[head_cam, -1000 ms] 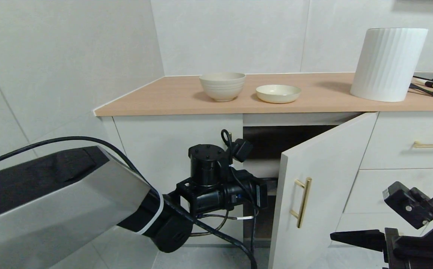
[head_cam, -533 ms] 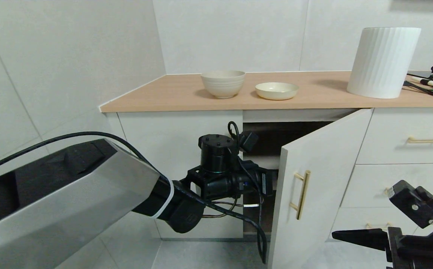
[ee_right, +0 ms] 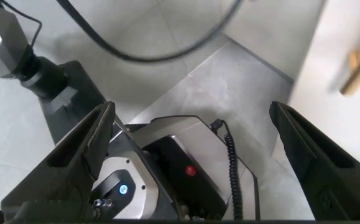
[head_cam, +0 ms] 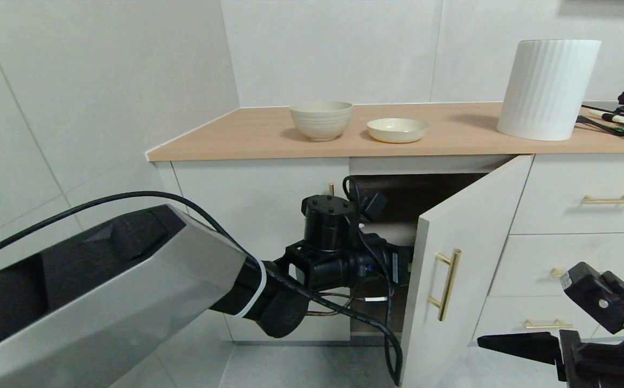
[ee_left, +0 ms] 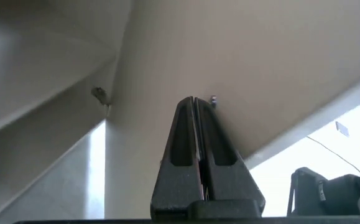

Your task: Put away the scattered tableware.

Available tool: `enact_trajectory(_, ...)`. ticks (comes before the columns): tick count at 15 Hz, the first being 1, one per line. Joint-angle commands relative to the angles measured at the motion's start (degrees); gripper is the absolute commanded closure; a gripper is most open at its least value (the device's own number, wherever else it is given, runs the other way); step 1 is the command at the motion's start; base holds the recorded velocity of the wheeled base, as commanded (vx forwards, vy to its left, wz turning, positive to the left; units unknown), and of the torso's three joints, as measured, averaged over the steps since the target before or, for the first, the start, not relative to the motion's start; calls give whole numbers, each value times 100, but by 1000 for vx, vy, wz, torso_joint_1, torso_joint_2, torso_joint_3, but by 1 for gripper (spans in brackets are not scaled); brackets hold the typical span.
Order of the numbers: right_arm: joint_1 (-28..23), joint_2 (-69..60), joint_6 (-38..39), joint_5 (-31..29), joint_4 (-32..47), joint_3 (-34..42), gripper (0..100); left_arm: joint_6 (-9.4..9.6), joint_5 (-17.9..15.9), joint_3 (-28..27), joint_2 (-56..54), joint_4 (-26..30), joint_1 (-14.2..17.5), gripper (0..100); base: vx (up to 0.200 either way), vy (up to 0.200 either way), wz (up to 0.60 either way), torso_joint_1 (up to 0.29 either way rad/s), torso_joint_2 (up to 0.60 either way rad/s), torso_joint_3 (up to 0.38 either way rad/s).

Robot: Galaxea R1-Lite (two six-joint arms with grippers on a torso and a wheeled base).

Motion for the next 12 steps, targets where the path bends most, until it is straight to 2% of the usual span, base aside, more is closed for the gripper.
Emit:
enact_trajectory(1, 155, -56, 3, 12, -3, 0, 0, -4, 89, -70, 37, 152, -117, 100, 0, 0, 0, 0, 0, 0)
enact_trajectory(3, 383, -206, 12, 12, 6, 36, 0, 58, 133, -175, -112, 407, -337, 100, 0, 0, 0, 0, 0, 0)
enact_trajectory(4, 489, -302, 12, 21, 6, 62, 0, 155, 133, -166, -209, 415, -591, 100, 0, 0, 0, 0, 0, 0)
enact_trajectory(5, 586, -408, 12, 82, 15, 80, 0, 357, 133, -52, -358, 415, -952, 100, 0, 0, 0, 0, 0, 0)
enact_trajectory(6, 603, -461, 12, 135, 15, 97, 0, 559, 133, 352, -622, 371, -1242, 100, 0, 0, 0, 0, 0, 0)
enact_trajectory(7, 603, -469, 12, 135, 15, 115, 0, 612, 142, 598, -789, 354, -1321, 100, 0, 0, 0, 0, 0, 0)
enact_trajectory(8, 594, -452, 12, 135, 15, 106, 0, 603, 151, 853, -991, 327, -1321, 100, 0, 0, 0, 0, 0, 0)
enact_trajectory(9, 594, -452, 12, 117, 15, 88, 0, 603, 344, 1046, -1114, 319, -1092, 100, 0, 0, 0, 0, 0, 0)
enact_trajectory(11, 550, -408, 21, 38, 15, 71, 0, 585, 898, 1495, -1343, 310, -548, 100, 0, 0, 0, 0, 0, 0)
enact_trajectory(12, 419, -329, 21, -50, 15, 18, 0, 585, 995, 1899, -1580, 257, -143, 100, 0, 0, 0, 0, 0, 0)
